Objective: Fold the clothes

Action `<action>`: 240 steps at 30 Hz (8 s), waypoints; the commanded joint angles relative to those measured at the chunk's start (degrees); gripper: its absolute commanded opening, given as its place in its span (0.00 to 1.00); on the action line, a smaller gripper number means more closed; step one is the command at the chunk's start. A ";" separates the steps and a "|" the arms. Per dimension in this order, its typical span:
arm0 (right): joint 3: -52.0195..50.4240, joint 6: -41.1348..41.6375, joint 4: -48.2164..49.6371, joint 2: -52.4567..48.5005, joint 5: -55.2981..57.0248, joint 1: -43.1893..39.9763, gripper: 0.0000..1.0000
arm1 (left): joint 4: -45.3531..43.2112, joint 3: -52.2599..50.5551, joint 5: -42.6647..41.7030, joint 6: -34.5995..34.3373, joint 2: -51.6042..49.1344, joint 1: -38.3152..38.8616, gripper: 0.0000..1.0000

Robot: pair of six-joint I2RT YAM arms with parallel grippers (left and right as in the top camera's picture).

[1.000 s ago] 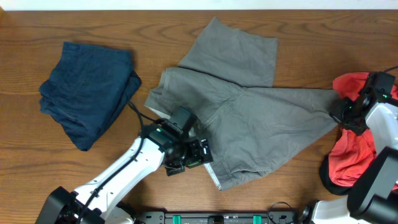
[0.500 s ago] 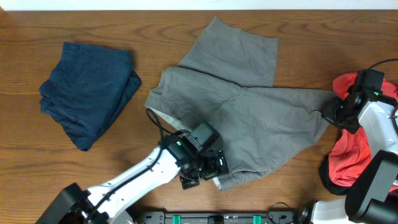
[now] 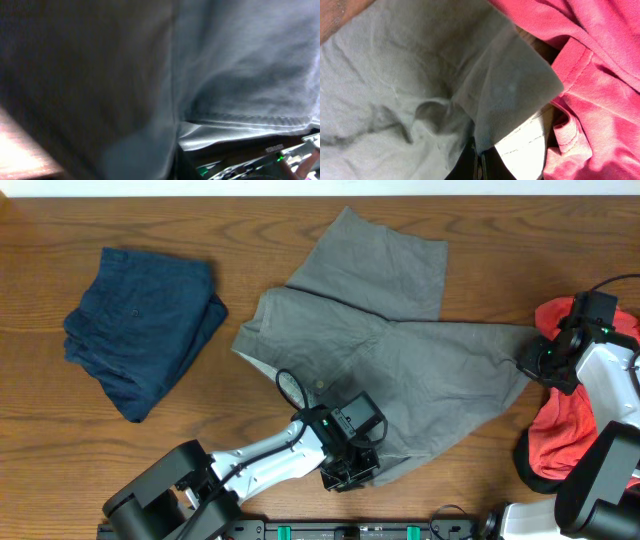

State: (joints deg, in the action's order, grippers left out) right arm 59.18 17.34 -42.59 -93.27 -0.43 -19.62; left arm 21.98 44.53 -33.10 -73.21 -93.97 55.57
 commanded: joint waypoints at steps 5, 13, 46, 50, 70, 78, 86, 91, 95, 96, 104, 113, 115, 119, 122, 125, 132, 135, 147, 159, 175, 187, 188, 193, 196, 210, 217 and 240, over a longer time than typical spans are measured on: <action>0.02 -0.70 -2.47 0.15 0.00 0.46 0.01 | 11.45 -0.20 -1.14 10.45 1.92 -8.20 0.06; -0.11 0.57 -13.81 0.15 -3.34 0.61 0.01 | 24.48 0.42 6.34 34.58 3.54 -28.65 0.06; 1.68 -0.68 15.78 -1.03 -22.86 6.21 0.73 | 41.51 2.73 9.84 51.34 3.54 -57.11 0.27; 1.68 -0.20 20.44 -4.61 -22.95 8.87 0.75 | 40.59 2.69 9.86 51.34 3.54 -57.11 0.50; 1.68 14.58 52.26 -27.06 -19.32 18.14 0.01 | 38.86 2.58 9.81 51.32 3.54 -57.11 0.53; 6.47 14.60 54.95 -26.53 -19.74 13.86 0.01 | 32.61 2.58 9.01 51.32 3.54 -57.11 0.53; 18.27 16.09 47.30 -26.08 -19.28 7.69 0.01 | 20.92 2.58 -0.50 51.23 3.54 -57.11 0.53; 24.30 14.73 39.39 -26.08 -19.54 6.40 0.08 | 16.46 2.58 -0.98 49.94 3.54 -57.11 0.54; 27.65 8.33 25.00 -25.31 -20.55 6.40 0.33 | 17.79 2.58 -1.05 49.96 3.54 -57.11 0.53; 28.11 6.73 20.92 -24.96 -20.26 6.40 0.34 | 19.04 2.58 -1.05 50.01 3.54 -57.11 0.54; 28.46 6.86 -12.94 -18.40 -5.88 6.40 0.23 | 30.75 2.58 -1.01 52.83 3.54 -57.09 0.67; 25.35 17.51 -30.34 -10.27 -4.13 6.40 0.26 | 32.09 2.58 3.58 63.82 3.54 -54.82 0.68; 23.10 18.78 -30.25 -8.28 -4.11 6.40 0.27 | 31.12 2.58 6.19 64.85 3.54 -51.87 0.68; 16.31 20.06 -28.00 -2.95 -4.98 6.25 0.27 | 29.51 2.58 11.28 65.44 3.56 -43.54 0.69; 10.60 20.35 -25.92 0.76 -6.27 6.25 0.27 | 28.55 2.58 16.44 64.35 3.56 -36.44 0.69; 5.31 20.33 -23.65 3.67 -6.23 6.29 0.27 | 28.26 2.60 25.00 61.33 4.33 -30.21 0.68; -4.39 20.33 -19.85 5.95 -6.64 6.36 0.26 | 27.76 2.60 31.12 50.16 10.29 -22.14 0.68; -7.98 20.35 -18.08 6.05 -8.00 6.36 0.24 | 25.51 2.60 24.72 43.58 13.40 -21.97 0.68; -17.73 25.99 -15.41 14.32 -10.88 6.29 0.22 | 21.42 1.86 19.15 12.87 17.55 -21.84 0.66; -19.89 27.65 -19.04 22.51 -9.92 6.29 0.17 | 4.50 -9.20 21.51 -1.29 17.33 -21.86 0.65; -25.64 34.53 -19.91 23.98 -5.88 6.29 0.16 | 0.81 -9.68 24.37 5.22 18.12 -22.08 0.06; -29.77 38.86 -6.99 23.96 1.62 6.29 0.19 | 5.22 -8.61 26.29 13.29 28.35 -27.54 0.06; -29.94 39.06 -6.25 23.96 1.88 6.29 0.20 | 5.64 -8.61 26.32 13.77 29.03 -27.93 0.06; -30.12 39.65 -5.81 23.96 3.30 6.29 0.20 | 8.90 -8.61 26.34 13.88 29.64 -28.24 0.06; -30.40 39.65 -6.27 23.96 5.05 6.29 0.21 | 10.49 -8.61 26.36 13.88 29.66 -28.24 0.06; -38.64 43.04 4.70 23.96 4.48 6.29 0.40 | 12.50 -8.61 26.34 15.19 29.68 -28.24 0.06; -38.62 42.91 5.97 23.96 3.37 6.29 0.40 | 12.59 -8.61 26.32 15.80 29.68 -28.24 0.06; -34.25 33.11 -1.33 35.06 -7.02 6.29 0.33 | 12.70 -8.61 26.88 15.78 29.68 -28.24 0.06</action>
State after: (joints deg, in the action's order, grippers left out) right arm 24.51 51.31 -43.90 -59.61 -7.18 -13.45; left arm 34.28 34.81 -7.86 -58.39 -64.66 27.64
